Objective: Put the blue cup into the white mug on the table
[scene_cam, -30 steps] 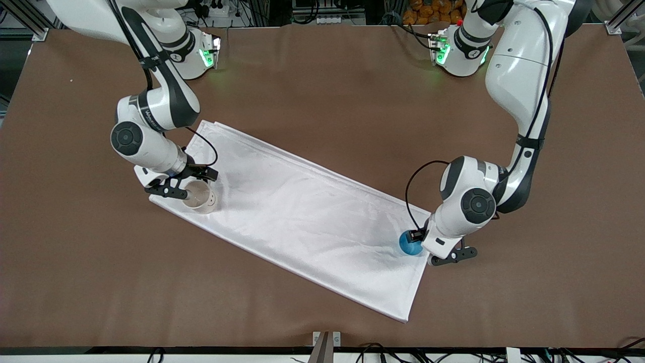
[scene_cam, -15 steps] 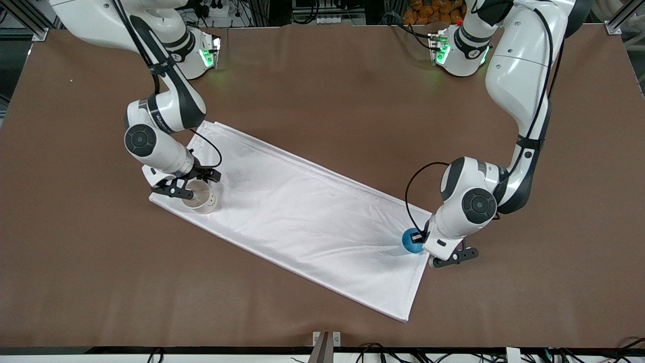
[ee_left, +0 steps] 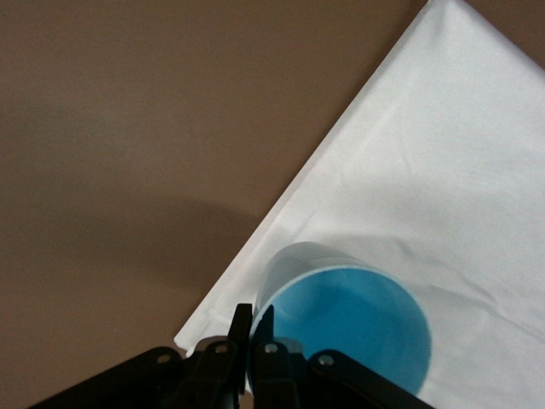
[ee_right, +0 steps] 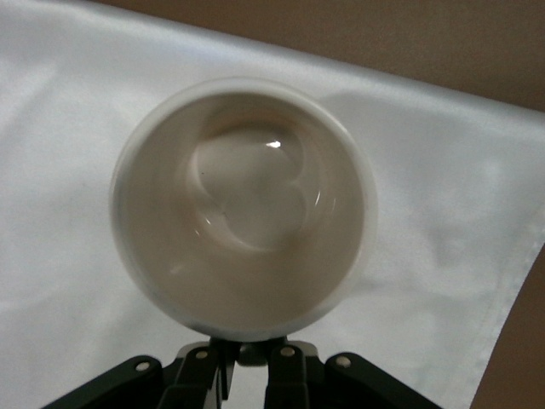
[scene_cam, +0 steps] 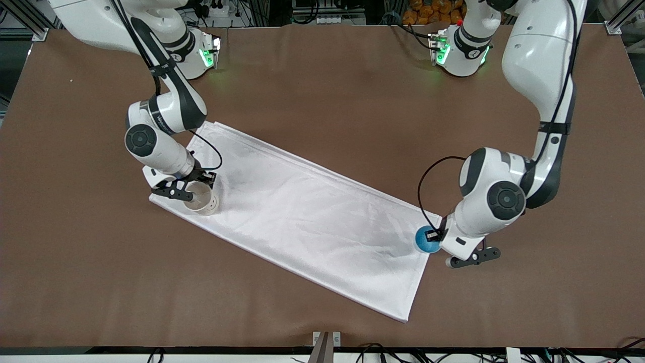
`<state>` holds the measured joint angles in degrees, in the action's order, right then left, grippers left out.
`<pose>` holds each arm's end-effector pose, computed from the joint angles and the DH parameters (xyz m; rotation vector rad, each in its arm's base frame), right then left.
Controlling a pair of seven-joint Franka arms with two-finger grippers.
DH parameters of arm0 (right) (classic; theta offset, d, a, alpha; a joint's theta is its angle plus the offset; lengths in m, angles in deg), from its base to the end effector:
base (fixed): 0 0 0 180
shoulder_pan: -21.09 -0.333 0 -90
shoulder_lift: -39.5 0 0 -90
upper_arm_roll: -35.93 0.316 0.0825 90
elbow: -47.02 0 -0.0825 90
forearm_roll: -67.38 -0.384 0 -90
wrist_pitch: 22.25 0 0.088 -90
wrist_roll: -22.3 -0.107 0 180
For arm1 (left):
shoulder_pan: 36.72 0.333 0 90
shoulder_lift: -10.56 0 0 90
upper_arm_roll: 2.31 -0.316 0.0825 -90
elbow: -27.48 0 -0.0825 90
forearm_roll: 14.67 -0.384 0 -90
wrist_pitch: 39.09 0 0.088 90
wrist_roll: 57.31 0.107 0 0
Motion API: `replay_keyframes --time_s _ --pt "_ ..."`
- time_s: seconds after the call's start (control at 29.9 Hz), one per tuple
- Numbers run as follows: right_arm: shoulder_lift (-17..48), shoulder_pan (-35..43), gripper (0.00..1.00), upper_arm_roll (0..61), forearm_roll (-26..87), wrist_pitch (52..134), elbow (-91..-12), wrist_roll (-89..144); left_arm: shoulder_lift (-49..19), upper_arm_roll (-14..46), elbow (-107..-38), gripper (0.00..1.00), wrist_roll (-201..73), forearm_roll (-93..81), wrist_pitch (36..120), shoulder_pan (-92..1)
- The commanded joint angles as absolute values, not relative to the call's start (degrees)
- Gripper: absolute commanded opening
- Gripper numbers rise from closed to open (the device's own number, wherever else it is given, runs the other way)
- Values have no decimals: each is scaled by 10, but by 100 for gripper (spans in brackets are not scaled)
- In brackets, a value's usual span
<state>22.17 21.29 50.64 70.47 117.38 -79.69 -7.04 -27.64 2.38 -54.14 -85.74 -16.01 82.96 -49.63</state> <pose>0.5280 0.1375 0.2396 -3.1046 0.3511 0.1201 0.6962 -0.2078 0.3086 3.0827 0.3023 0.0403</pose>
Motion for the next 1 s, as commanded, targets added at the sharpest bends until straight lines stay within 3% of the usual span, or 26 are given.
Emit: replay_keyframes --time_s 0.0,0.2,0.37,0.97 --pt "228 208 0 522 714 1153 -768 -99 -234 23 -552 0 -823 -157 790 -475" --pt "233 176 0 533 712 1064 -687 -140 -192 23 -564 0 -784 -157 741 -463" --pt "228 120 0 535 706 1010 -621 -197 -135 23 -627 0 -771 -159 736 -461" --pt "140 -151 0 552 712 1014 -492 -316 93 29 -909 0 -770 -159 809 -465"
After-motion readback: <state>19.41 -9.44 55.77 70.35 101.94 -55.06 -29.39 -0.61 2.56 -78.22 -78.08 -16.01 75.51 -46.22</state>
